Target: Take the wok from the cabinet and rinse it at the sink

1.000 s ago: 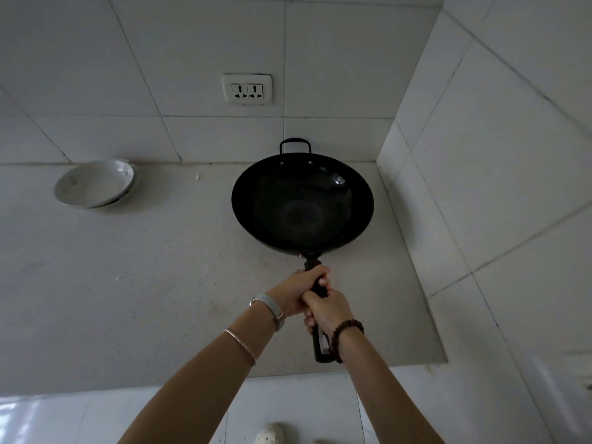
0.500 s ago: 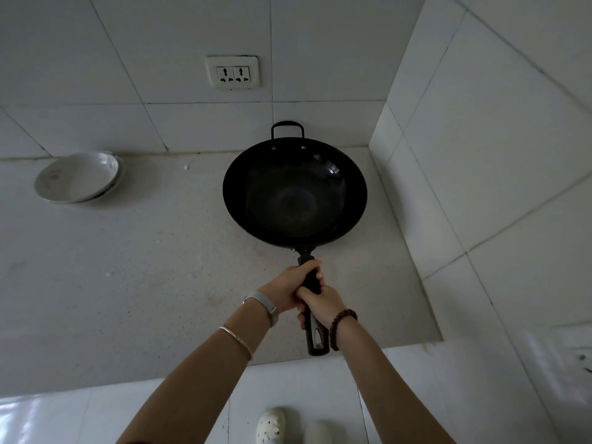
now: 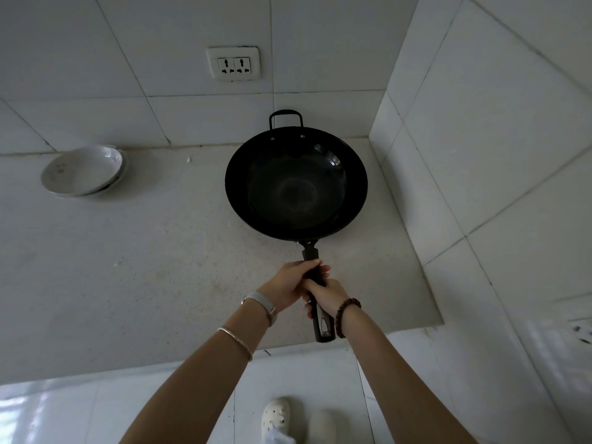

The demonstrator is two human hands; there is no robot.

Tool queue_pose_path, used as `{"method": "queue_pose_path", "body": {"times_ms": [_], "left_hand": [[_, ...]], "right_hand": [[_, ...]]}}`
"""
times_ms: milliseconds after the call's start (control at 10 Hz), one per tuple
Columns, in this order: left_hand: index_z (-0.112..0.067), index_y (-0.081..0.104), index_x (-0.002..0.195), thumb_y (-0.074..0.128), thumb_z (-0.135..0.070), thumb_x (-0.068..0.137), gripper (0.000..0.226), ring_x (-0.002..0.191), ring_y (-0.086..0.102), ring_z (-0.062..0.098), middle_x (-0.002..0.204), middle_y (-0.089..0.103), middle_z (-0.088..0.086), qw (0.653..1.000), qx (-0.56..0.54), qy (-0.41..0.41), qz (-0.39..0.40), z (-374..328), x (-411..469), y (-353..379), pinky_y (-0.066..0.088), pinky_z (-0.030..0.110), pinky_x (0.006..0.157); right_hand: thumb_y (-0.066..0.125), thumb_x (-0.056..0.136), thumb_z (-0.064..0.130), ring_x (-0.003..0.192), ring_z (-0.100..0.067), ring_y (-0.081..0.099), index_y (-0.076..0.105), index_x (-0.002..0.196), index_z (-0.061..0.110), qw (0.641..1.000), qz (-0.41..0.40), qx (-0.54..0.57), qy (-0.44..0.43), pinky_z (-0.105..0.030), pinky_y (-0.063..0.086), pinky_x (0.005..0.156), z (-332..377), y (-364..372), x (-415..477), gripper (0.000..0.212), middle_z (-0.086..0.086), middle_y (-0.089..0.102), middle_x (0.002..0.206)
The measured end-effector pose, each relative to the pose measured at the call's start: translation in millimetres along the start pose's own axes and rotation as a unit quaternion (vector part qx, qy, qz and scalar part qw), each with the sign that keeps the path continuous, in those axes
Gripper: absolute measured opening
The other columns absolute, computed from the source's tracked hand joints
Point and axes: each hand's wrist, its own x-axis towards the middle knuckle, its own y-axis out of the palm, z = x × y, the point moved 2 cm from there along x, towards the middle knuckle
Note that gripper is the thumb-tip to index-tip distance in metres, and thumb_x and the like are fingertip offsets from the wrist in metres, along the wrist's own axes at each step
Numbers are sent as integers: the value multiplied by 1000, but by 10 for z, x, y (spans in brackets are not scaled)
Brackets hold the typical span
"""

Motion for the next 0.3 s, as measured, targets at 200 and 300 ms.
{"method": "queue_pose_path", "body": {"times_ms": [200, 300], "left_hand": [[3, 52, 124, 49, -15, 97, 33, 85, 62, 21, 112, 64, 18, 992, 115, 50, -21, 25, -193, -42, 52, 27, 67], [-6, 49, 131, 54, -19, 95, 38, 104, 62, 22, 122, 60, 14, 979, 170, 87, -64, -37, -348, -124, 53, 31, 87]], "right_hand": [[59, 93, 29, 59, -16, 61, 59, 106, 6, 1000, -4, 7, -19, -26, 56, 56, 30, 2, -114, 26, -6, 63, 78], [60, 91, 40, 80, -16, 65, 55, 120, 7, 995, -40, -78, -48, -31, 54, 71, 52, -61, -194, 44, -5, 66, 99]]}}
